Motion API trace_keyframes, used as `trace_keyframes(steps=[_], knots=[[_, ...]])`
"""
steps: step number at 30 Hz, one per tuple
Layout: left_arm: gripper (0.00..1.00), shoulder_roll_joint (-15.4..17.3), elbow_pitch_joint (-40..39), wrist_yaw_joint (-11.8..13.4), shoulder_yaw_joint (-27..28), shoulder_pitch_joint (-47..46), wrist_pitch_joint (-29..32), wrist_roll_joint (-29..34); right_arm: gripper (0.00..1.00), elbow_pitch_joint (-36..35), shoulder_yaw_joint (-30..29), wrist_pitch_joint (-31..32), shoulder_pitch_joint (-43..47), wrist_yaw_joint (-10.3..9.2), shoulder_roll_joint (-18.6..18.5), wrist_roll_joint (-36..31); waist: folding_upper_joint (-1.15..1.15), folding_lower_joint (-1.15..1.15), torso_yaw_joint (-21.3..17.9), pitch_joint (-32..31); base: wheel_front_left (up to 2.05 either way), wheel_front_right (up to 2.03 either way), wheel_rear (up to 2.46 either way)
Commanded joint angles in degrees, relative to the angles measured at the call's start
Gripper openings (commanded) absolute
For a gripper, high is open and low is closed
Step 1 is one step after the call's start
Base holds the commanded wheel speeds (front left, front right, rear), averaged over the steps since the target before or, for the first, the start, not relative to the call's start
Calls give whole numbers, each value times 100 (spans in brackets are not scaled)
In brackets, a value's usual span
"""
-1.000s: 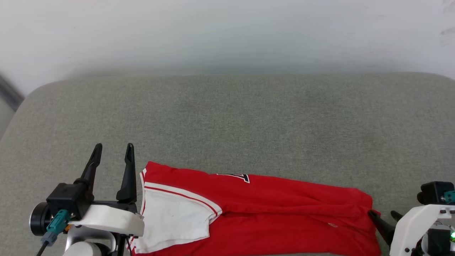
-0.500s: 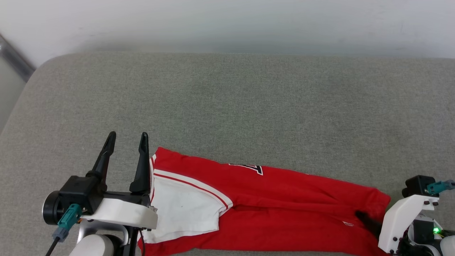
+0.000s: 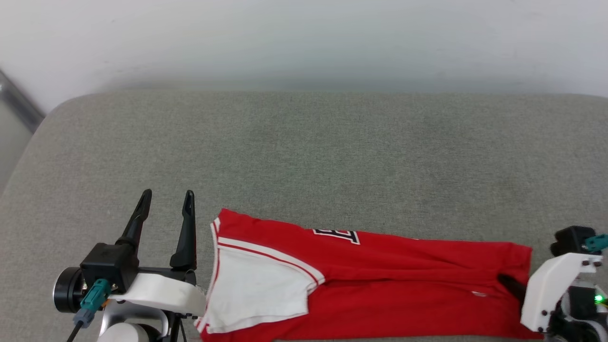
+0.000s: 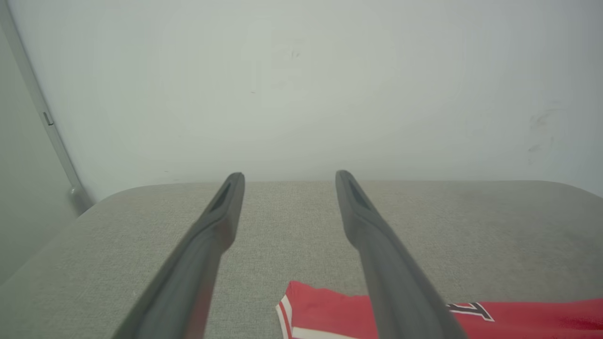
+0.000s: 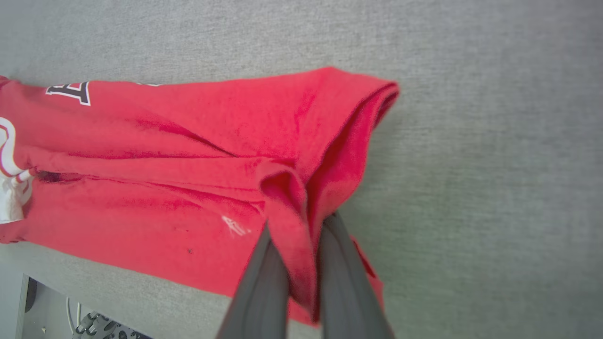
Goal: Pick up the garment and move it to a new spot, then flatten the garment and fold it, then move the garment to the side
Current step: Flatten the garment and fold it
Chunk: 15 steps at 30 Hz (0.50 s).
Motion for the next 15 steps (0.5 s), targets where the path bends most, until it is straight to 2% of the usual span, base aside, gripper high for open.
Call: trace_keyframes(steps=[1, 10, 15], knots=[[100, 21, -19, 36, 7, 66, 10, -5, 0, -22, -182, 20, -38, -4, -162, -19, 0, 0, -85, -70, 0, 0, 0], [100, 45, -95, 104, -14, 166, 34, -11, 0, -110, -1470, 273, -19, -3, -546, -224, 0, 0, -313, -119, 0, 0, 0], [100, 24, -92, 120, -32, 189, 34, -25, 0, -325, -1795, 880, -110, -2, -178, 186, 0, 0, -386, -110, 0, 0, 0]])
